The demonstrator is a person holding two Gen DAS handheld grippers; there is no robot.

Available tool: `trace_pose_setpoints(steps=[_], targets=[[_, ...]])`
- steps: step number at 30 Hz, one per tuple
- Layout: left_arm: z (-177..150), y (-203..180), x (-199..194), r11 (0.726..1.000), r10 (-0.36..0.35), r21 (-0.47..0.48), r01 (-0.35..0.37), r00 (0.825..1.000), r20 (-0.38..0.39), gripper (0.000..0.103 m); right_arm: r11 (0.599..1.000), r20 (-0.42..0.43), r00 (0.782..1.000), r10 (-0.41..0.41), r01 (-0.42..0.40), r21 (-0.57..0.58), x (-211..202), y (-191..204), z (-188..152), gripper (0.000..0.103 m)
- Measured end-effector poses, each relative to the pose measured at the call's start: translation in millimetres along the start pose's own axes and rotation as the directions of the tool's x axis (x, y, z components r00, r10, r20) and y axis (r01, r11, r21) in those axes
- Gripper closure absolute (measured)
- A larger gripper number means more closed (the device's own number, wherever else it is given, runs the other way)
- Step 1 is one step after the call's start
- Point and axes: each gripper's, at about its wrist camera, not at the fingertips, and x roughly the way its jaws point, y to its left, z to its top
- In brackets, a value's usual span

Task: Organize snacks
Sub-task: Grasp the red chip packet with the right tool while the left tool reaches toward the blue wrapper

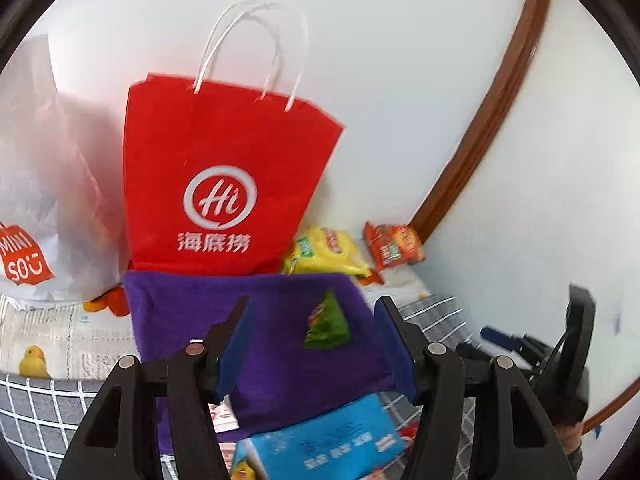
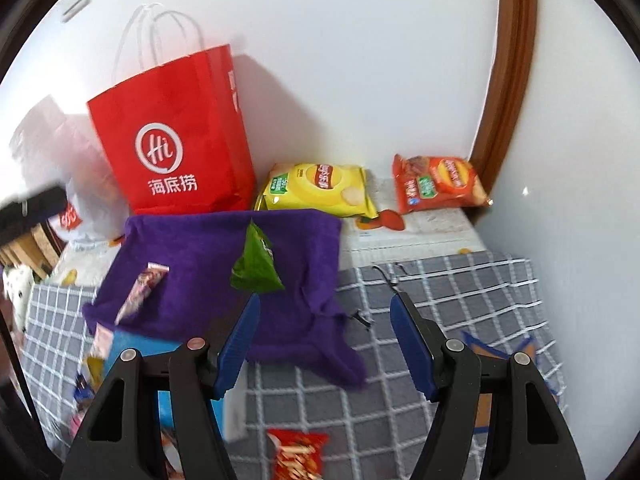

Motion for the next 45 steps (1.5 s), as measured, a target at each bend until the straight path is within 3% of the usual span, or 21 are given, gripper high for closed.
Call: trace_pose_setpoints(steps=[5,11,21,28,32,33,34,35,40,45], targets=[[-2.4,-18.8,-18.0,0.999,0.017,0.046,-0.018,1.0,0.012,0.044,1.0,-0.009,1.0,0.026,-0.026,0.005,-16.0,-9.4,-22.3,0.035],[-21.9,-22.2,-33.9,0.999,0.041,0.035,-0.039,0.998,-0.053,0.044,0.999,-0.075,0.996,0.05,-0.049,0.011,-10.9,-11.8,-48.9,0.035],[-71.3,-13.3,-60.1,0.993,0.121,0.001,-0.122,0.985,-0.124,0.044,0.99,-0.153,0.978,0.141,-0.139,0.023,11.0,4.0,-104.9,0.035],[-104.4,-8.4,-79.2,0.986,0.157,-0.032,-0.163,0.977,-0.145,0.044,0.99,-0.179,0.974,0.138,-0.136,0.027,34.7,10.5,-128.8,0.042],[-120.4,-4.7,-87.5,0.977,0.202,-0.033,-0.209,0.968,-0.149,0.044,0.983,-0.214,0.96,0.182,-0.172,0.067,51.3,13.4,-138.8,0.046],[-125.1,-2.3,-89.4,0.975,0.211,-0.039,-0.219,0.966,-0.151,0.044,0.987,-0.196,0.967,0.16,-0.154,0.046,50.4,17.2,-140.6,0.047],[-128.4,-0.1,-90.2,0.973,0.217,-0.045,-0.226,0.964,-0.154,0.044,0.992,-0.169,0.978,0.124,-0.125,0.002,47.7,23.9,-143.3,0.059],[-131.5,2.4,-90.8,0.971,0.224,-0.05,-0.234,0.962,-0.158,0.044,0.993,-0.166,0.98,0.114,-0.119,-0.021,47.5,27.9,-144.1,0.061],[-150.8,18.1,-93.6,0.955,0.274,-0.068,-0.289,0.945,-0.18,0.044,0.988,-0.114,0.982,0.153,-0.154,-0.006,35.5,26.6,-148.9,0.061],[-172.8,39.9,-90.3,0.935,0.314,-0.102,-0.34,0.926,-0.21,0.044,0.989,-0.117,0.983,0.144,-0.147,-0.014,35.4,25.4,-154.8,0.061]])
